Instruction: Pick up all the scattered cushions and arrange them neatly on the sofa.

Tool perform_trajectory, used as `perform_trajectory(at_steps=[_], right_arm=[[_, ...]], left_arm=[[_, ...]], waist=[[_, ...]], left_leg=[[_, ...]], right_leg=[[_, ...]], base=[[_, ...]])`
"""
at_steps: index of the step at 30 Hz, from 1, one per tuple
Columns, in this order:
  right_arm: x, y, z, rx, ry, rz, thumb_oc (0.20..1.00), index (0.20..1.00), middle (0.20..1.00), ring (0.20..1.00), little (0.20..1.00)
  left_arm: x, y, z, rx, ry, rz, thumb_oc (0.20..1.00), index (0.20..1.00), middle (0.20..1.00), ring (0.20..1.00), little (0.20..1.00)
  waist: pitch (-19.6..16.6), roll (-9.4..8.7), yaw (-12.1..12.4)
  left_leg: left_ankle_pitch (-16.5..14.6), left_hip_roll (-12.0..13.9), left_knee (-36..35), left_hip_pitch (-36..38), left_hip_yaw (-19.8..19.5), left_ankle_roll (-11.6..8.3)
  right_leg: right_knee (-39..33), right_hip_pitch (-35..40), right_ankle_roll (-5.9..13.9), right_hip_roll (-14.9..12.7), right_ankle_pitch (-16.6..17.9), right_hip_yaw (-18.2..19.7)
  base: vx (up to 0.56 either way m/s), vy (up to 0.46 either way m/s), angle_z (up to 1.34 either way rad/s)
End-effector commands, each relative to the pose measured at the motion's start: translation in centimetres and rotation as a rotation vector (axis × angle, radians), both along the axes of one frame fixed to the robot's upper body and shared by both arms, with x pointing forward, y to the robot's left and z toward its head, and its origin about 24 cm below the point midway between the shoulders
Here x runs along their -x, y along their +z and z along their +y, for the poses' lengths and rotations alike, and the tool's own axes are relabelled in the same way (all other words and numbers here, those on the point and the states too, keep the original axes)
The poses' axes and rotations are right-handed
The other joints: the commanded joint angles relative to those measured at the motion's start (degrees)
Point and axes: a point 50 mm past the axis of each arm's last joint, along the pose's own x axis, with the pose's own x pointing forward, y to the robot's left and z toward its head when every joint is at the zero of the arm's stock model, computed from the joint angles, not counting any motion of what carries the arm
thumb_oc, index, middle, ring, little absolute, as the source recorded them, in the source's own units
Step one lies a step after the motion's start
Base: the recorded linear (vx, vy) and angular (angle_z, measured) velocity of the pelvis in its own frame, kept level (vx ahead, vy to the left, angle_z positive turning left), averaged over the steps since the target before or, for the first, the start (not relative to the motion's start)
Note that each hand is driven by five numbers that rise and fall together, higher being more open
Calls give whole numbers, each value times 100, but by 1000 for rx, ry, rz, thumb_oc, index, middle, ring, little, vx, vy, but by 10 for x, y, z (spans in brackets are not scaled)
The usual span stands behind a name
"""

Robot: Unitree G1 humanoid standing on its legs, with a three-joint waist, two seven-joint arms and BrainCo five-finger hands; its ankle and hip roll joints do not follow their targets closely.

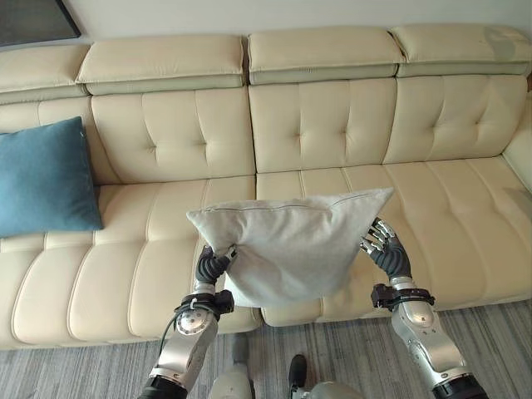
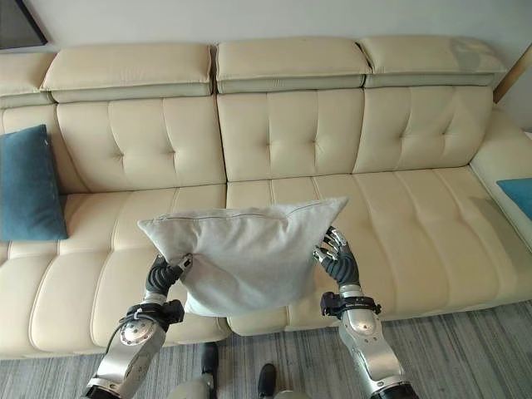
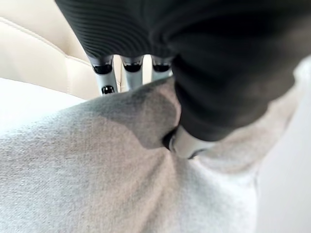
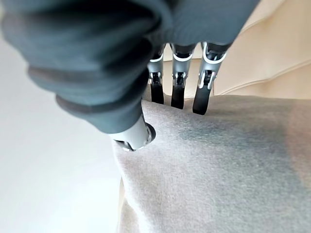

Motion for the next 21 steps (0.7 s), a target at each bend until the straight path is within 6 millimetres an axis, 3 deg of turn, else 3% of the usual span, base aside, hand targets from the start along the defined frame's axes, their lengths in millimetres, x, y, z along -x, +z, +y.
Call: perform_trajectory(at_steps=[1, 4, 5, 6, 10, 11, 13, 21], right_arm=[[-6, 33, 19, -65, 67, -189, 200, 200, 200, 200, 200], [-6, 32, 24, -71, 78, -188, 200, 200, 200, 200, 200], [-7, 34, 28, -73, 85, -195, 200, 200, 200, 200, 200], [-8, 35, 30, -82, 86, -201, 200, 200, 200, 200, 200], [-10, 35, 33, -100, 93, -202, 200, 200, 200, 200, 200], [-11, 34, 34, -96, 94, -197, 200, 200, 200, 200, 200], [-13, 34, 37, -97, 107, -194, 200, 200, 200, 200, 200], [-25, 41, 47, -89, 133, -201, 200, 200, 200, 200, 200]], left_arm=[[-13, 47, -7, 7, -70, -244, 200, 200, 200, 200, 200], [-13, 46, -4, -5, -65, -239, 200, 200, 200, 200, 200], [-14, 48, -2, -19, -64, -243, 200, 200, 200, 200, 200], [-16, 49, -2, -29, -66, -252, 200, 200, 200, 200, 200], [-19, 55, -1, -35, -73, -277, 200, 200, 200, 200, 200], [-21, 58, -1, -39, -72, -296, 200, 200, 200, 200, 200], [-23, 60, -2, -41, -74, -306, 200, 200, 200, 200, 200], [-30, 62, -14, -44, -83, -304, 200, 200, 200, 200, 200]], waist=[[-406, -258, 149], [-327, -248, 154], [-208, -213, 89], [-190, -195, 64], [-185, -162, 34], [-191, -200, 16], [-224, -256, 40], [-462, -320, 103]], left_leg=[[-633, -170, 99, 273, 125, -30], [-705, -188, 86, 402, 196, 76], [-728, -176, 63, 471, 230, 148], [-758, -171, 37, 496, 241, 160], [-828, -179, 16, 573, 205, 129], [-891, -209, 42, 636, 173, 105], [-942, -217, 77, 712, 181, 103], [-1046, -178, 1, 964, 140, 37]], right_leg=[[672, 63, 830, -833, -1010, 504], [1417, -280, 963, -919, -918, 573], [2113, -679, 1162, -954, -660, 646], [2244, -861, 1185, -973, -635, 730], [1495, -1004, 1100, -1103, -537, 668], [924, -968, 1139, -1152, -426, 663], [640, -823, 1155, -1166, -264, 655], [342, -297, 1112, -1174, -313, 434]], base=[[59, 220, -5], [-33, 138, 6], [-59, 110, 2], [-41, 113, 3], [46, -8, 8], [54, -31, 10], [116, -57, 10], [127, -37, 7]])
